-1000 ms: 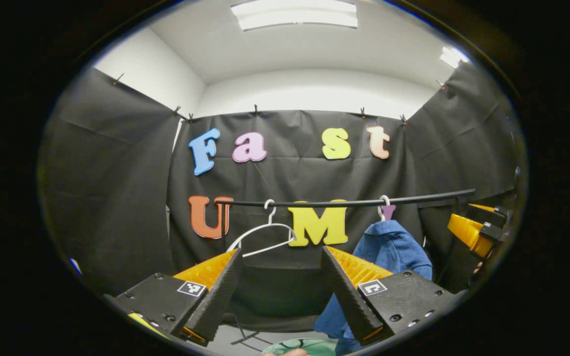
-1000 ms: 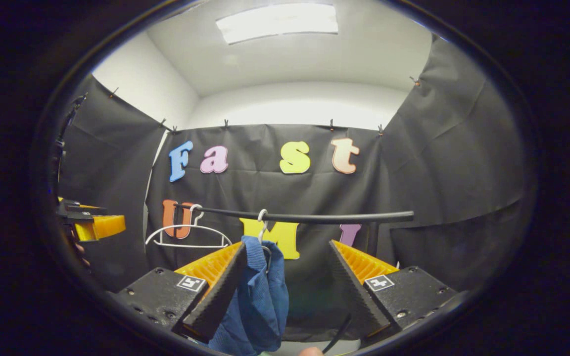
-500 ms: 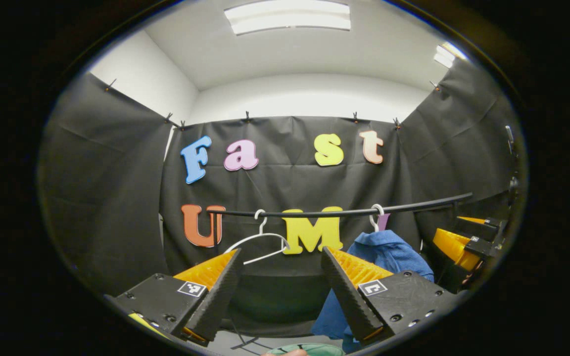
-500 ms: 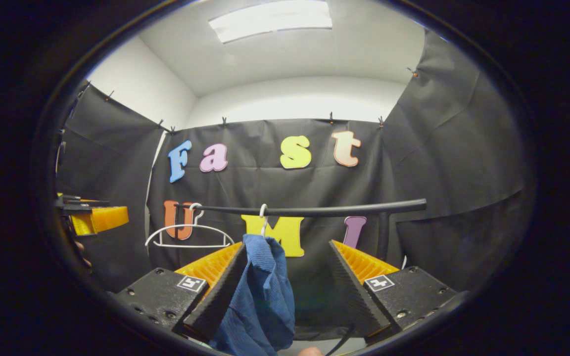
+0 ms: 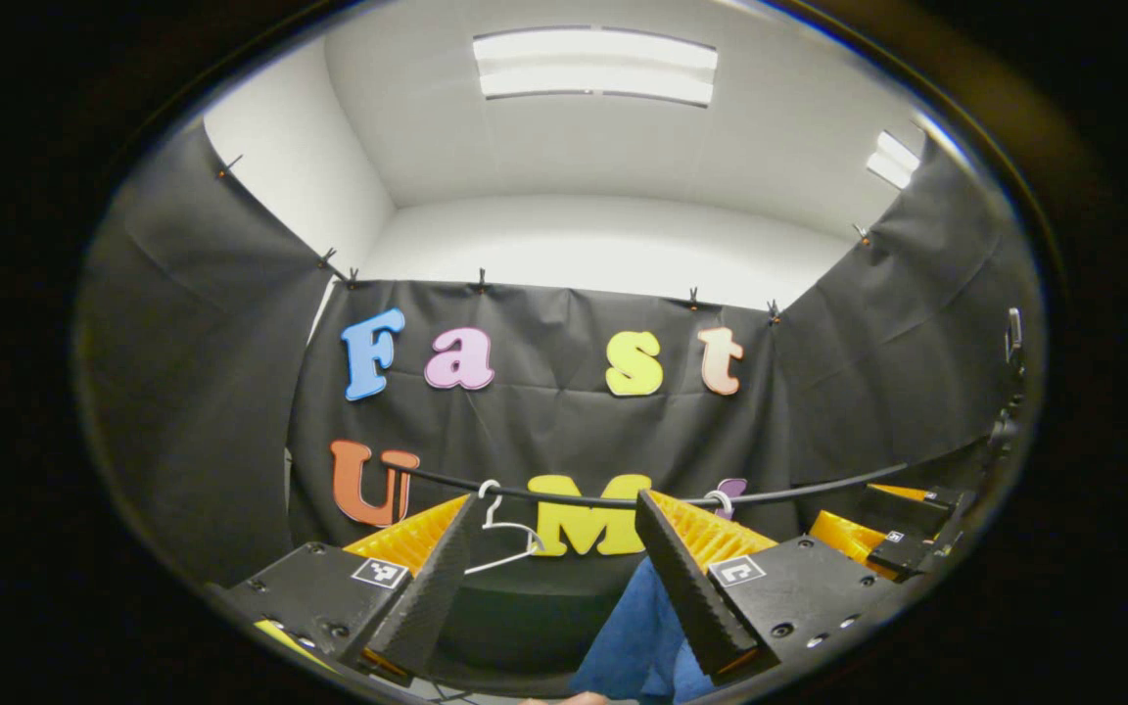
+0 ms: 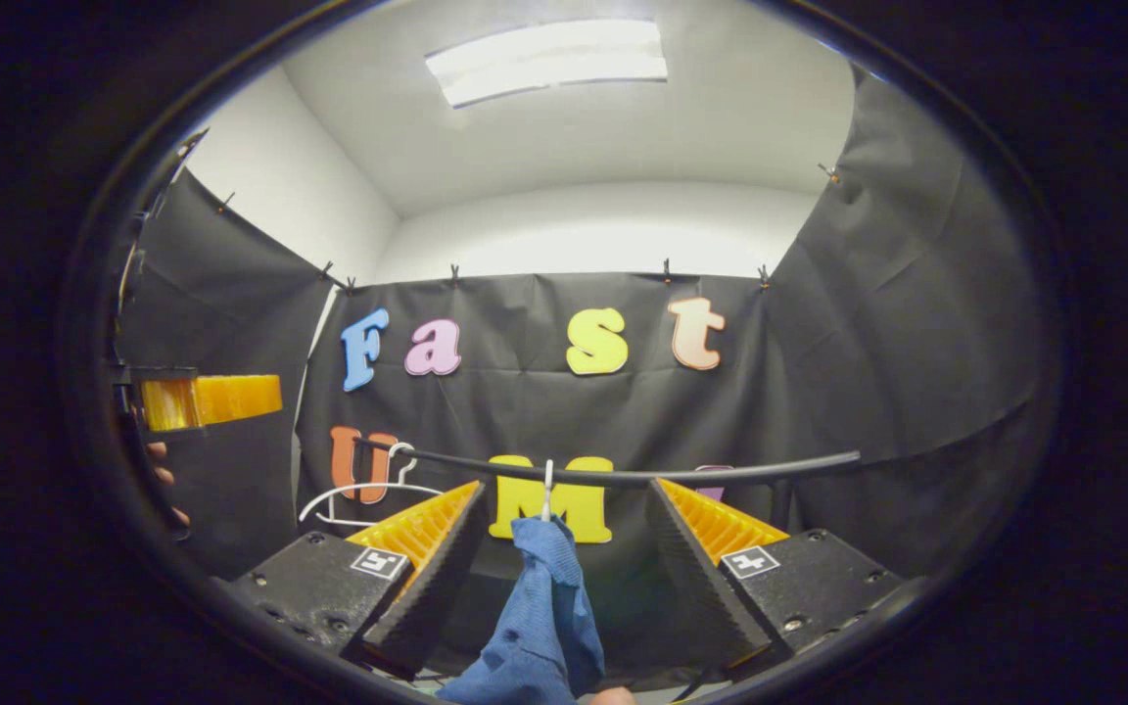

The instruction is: Grasp the clothes on the hanger with both hands and then place them into the laundry hamper below.

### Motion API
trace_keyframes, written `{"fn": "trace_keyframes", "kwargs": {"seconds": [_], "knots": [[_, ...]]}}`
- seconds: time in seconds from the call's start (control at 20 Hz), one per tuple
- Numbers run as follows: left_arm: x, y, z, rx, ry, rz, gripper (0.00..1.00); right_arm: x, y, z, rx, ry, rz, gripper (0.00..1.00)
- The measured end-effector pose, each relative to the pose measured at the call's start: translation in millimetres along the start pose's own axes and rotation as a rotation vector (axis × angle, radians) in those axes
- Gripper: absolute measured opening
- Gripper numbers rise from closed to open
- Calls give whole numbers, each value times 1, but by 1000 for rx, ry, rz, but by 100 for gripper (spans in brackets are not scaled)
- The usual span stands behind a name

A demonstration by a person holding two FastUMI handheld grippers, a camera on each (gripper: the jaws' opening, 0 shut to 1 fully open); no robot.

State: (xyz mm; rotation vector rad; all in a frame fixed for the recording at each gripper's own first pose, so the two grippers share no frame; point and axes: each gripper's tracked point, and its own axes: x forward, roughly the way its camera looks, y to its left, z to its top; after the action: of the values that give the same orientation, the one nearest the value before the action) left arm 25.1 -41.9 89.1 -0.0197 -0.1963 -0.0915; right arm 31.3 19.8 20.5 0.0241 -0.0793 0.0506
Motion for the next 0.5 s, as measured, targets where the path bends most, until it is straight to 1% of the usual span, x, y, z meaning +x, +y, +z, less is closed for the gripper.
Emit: {"fn": "trace_keyframes", "kwargs": {"seconds": [0.05, 0.15, 0.35, 0.45, 0.5], "knots": [[1, -12, -8, 0, 31, -27, 100, -1, -2, -8, 6, 25, 4, 100], [2, -36, -21, -21, 83, -72, 100, 0, -18, -14, 0, 50, -16, 100], [2, -68, -41, -72, 167, -117, 96, -6, -60, -27, -3, 89, -96, 100], [0, -86, -48, -73, 183, -143, 97, -11, -81, -33, -7, 97, -133, 100], [-1, -94, -52, -67, 194, -154, 99, -14, -88, -38, -7, 102, -140, 100]]}}
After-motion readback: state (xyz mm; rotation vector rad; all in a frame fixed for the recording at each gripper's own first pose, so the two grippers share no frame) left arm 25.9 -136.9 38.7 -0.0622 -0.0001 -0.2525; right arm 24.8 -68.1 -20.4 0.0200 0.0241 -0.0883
